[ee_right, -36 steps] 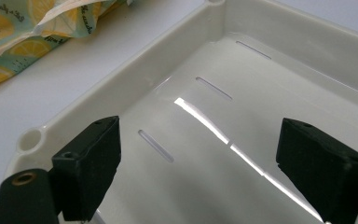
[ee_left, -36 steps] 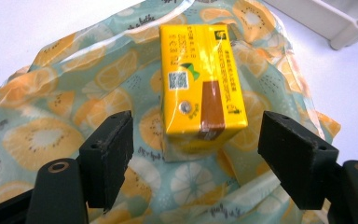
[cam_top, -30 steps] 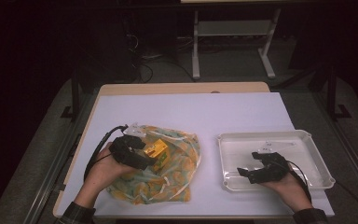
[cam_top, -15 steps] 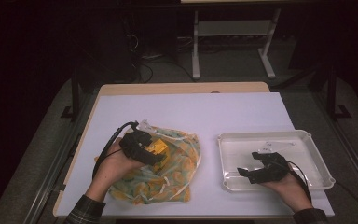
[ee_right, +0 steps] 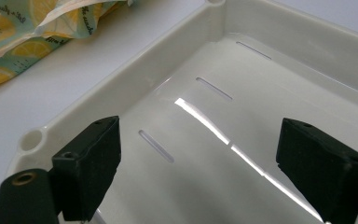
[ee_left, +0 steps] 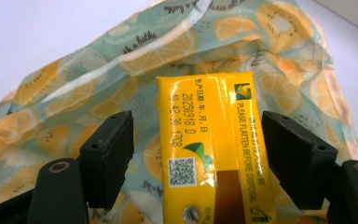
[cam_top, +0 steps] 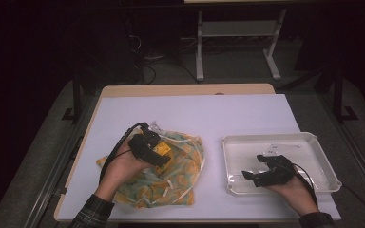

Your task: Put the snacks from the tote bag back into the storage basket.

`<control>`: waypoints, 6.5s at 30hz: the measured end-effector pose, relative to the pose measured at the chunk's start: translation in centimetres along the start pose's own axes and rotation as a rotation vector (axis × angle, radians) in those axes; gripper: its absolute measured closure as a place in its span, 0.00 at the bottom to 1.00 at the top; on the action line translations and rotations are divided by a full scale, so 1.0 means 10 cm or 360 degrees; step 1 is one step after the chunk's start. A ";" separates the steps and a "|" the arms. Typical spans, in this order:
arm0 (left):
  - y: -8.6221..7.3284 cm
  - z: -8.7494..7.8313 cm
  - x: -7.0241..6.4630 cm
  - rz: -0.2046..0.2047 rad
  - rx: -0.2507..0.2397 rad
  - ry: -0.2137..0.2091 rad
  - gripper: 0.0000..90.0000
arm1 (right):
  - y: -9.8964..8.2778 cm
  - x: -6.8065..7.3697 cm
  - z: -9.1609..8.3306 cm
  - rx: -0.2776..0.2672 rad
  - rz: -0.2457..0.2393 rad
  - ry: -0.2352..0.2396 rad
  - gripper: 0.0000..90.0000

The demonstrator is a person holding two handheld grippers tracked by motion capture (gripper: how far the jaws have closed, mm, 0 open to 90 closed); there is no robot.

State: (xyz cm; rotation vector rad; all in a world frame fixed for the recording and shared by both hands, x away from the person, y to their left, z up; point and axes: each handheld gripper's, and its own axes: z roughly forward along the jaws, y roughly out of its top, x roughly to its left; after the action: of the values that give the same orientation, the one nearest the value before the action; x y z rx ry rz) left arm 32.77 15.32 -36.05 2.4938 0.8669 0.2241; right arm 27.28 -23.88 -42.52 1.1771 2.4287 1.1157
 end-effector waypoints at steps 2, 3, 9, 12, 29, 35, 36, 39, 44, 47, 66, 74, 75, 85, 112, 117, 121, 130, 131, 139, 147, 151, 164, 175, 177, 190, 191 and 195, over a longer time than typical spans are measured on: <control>0.00 0.02 0.00 -0.0004 0.0011 0.0002 0.30 | 0.00 0.00 0.00 0.0000 -0.0002 -0.0001 0.15; 0.00 0.05 0.01 -0.0003 0.0020 0.0001 0.30 | 0.00 0.00 0.00 0.0000 -0.0001 -0.0001 0.15; -0.01 0.12 0.00 0.0002 0.0057 0.0005 0.33 | 0.00 0.00 0.00 0.0001 -0.0001 0.0001 0.15; -0.01 0.13 0.00 -0.0001 0.0069 0.0003 0.34 | 0.00 0.00 0.00 0.0002 -0.0002 0.0001 0.15; -0.02 0.16 -0.02 0.0014 0.0107 -0.0030 0.57 | 0.00 0.00 0.00 0.0004 -0.0003 0.0001 0.15; -0.02 0.16 -0.03 0.0029 0.0120 -0.0022 0.58 | 0.00 0.00 0.00 0.0004 -0.0001 0.0000 0.15; -0.02 0.16 -0.03 0.0032 0.0120 -0.0021 0.58 | 0.00 0.00 0.00 0.0004 -0.0001 0.0000 0.15; -0.02 0.15 -0.02 0.0032 0.0112 -0.0023 0.58 | 0.00 0.00 0.00 0.0003 -0.0001 0.0001 0.15; -0.02 0.14 -0.02 0.0033 0.0096 -0.0025 0.59 | 0.00 0.00 0.00 0.0004 -0.0002 0.0002 0.15; -0.03 0.13 -0.02 0.0031 0.0097 -0.0030 0.60 | 0.00 0.00 0.00 0.0004 -0.0002 0.0003 0.15; -0.05 -0.03 0.04 0.0063 0.0028 -0.0095 0.60 | 0.00 0.00 0.00 0.0002 -0.0004 0.0004 0.15; -0.02 -0.16 0.02 0.0080 -0.0030 -0.0110 0.60 | 0.00 0.00 0.00 -0.0001 -0.0011 0.0007 0.15; -0.02 -0.17 0.03 0.0084 -0.0036 -0.0115 0.60 | 0.00 0.00 0.00 0.0003 -0.0016 0.0006 0.15; 0.05 -0.27 0.03 0.0108 -0.0084 -0.0142 0.60 | 0.00 0.00 -0.01 -0.0001 -0.0001 0.0011 0.15; 0.38 -0.29 -0.15 0.0196 -0.0187 -0.0221 0.60 | 0.00 -0.01 -0.01 -0.0012 -0.0012 0.0014 0.15; 0.45 -0.26 -0.21 0.0218 -0.0204 -0.0236 0.61 | 0.00 -0.01 -0.01 -0.0013 -0.0010 0.0016 0.15; 0.50 -0.24 -0.24 0.0236 -0.0220 -0.0243 0.61 | 0.00 -0.01 -0.01 -0.0015 -0.0014 0.0016 0.15; 0.60 -0.21 -0.31 0.0259 -0.0234 -0.0265 0.61 | -0.01 -0.01 -0.01 -0.0012 -0.0020 0.0014 0.15; 0.61 -0.20 -0.31 0.0255 -0.0237 -0.0266 0.61 | 0.00 -0.01 -0.01 -0.0012 -0.0021 0.0013 0.15; 0.74 -0.15 -0.36 0.0275 -0.0266 -0.0284 0.61 | -0.01 -0.01 -0.01 -0.0013 -0.0021 0.0014 0.15; 0.91 -0.08 -0.41 0.0286 -0.0285 -0.0305 0.61 | 0.00 -0.01 -0.01 -0.0018 -0.0017 0.0020 0.15; 0.99 -0.04 -0.45 0.0298 -0.0299 -0.0315 0.61 | -0.01 0.00 -0.01 -0.0017 -0.0009 0.0025 0.15; 1.21 0.11 -0.59 0.0339 -0.0295 -0.0343 0.61 | -0.01 0.00 -0.02 -0.0023 -0.0003 0.0034 0.15; 1.45 0.29 -0.71 0.0352 -0.0295 -0.0360 0.61 | -0.01 0.00 -0.02 -0.0031 -0.0006 0.0042 0.15; 1.48 0.32 -0.73 0.0346 -0.0298 -0.0365 0.61 | -0.01 0.00 -0.02 -0.0033 -0.0003 0.0045 0.15; 1.72 0.52 -0.84 0.0350 -0.0285 -0.0349 0.61 | -0.01 -0.01 -0.03 -0.0040 -0.0008 0.0058 0.15; 1.73 0.53 -0.85 0.0364 -0.0269 -0.0347 0.61 | -0.01 -0.01 -0.03 -0.0040 -0.0006 0.0059 0.15; 1.81 0.64 -0.90 0.0368 -0.0248 -0.0337 0.61 | -0.01 -0.01 -0.03 -0.0046 -0.0003 0.0064 0.15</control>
State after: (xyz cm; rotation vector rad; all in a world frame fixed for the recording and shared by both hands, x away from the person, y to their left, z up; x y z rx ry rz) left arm 37.42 -5.08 -32.60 2.4142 0.4581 0.0967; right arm 27.15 -24.16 -42.41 1.1545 2.4344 1.1811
